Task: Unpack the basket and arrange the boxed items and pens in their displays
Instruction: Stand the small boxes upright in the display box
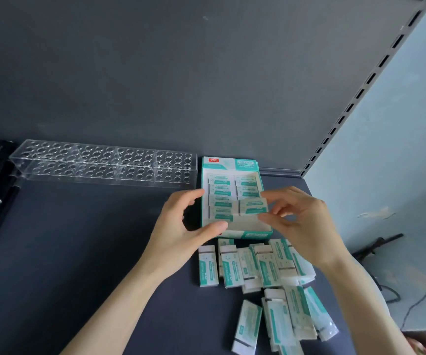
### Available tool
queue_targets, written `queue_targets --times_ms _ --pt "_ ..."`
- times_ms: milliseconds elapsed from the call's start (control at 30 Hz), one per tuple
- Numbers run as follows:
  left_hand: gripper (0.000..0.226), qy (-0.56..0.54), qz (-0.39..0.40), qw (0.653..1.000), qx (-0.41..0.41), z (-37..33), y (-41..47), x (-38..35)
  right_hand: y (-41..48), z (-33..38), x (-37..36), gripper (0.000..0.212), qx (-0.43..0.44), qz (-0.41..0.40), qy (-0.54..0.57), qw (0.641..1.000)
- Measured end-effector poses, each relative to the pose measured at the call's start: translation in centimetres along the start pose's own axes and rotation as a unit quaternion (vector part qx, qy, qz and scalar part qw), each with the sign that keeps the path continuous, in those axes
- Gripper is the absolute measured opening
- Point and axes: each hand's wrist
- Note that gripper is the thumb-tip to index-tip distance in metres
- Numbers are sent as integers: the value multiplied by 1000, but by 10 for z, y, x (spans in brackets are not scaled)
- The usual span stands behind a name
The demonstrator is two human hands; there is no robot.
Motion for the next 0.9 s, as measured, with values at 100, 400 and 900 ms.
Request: queue_targets --times_ms 100,400,900 --pt "74 50 19 999 -12 -3 -2 -6 1 -7 6 27 -3 2 -64 998" --pt "70 95 2 995 -37 -6 -4 -11 8 -8 -8 21 9 23 -166 986" --pt "68 84 -13 996 -26 -5 -3 -10 17 -14 -20 14 -1 71 -238 969"
Point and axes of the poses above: each hand's wrist, its own y-axis towards the middle knuckle, its own x-axis out of the back of the hand, z = x × y, and after that the axes turned 1 degree about y, right-handed
